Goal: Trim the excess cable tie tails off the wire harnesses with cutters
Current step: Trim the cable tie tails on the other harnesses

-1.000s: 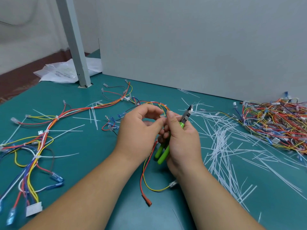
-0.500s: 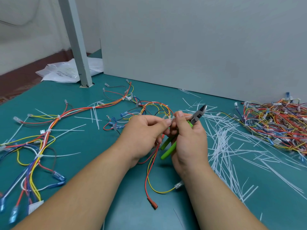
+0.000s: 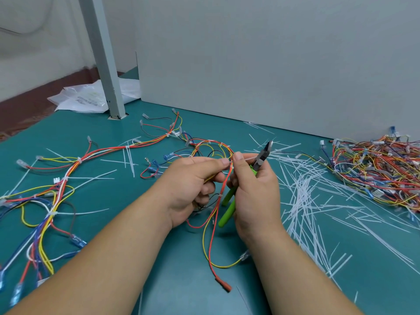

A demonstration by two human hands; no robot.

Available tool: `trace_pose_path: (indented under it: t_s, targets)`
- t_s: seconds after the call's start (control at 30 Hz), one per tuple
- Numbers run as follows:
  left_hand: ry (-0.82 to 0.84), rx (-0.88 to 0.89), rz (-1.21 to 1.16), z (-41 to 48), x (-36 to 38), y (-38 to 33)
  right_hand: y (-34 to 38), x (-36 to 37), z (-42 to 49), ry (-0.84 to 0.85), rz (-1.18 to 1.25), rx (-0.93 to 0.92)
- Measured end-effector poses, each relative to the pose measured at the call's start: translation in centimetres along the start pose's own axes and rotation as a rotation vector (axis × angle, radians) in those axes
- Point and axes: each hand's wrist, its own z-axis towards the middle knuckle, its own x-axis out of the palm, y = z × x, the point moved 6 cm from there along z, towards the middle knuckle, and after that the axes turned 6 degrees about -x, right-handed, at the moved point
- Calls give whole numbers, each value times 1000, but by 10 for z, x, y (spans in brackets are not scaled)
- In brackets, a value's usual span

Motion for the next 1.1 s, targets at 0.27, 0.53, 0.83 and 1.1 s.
trace_pose_path:
  t_s: [0.27, 0.53, 0.83, 1.1]
  targets:
    - [-35, 129, -174, -2, -5, -17, 2, 19, -11, 283, -119, -11]
    - [-34, 166, -326, -4, -8, -24, -6, 20, -13, 250, -242, -3]
    - [-106, 159, -378, -4, -16, -25, 6, 14, -13, 178, -336, -153]
    - [-119, 137, -205, -4, -13, -21, 6, 18, -17, 245, -396, -219]
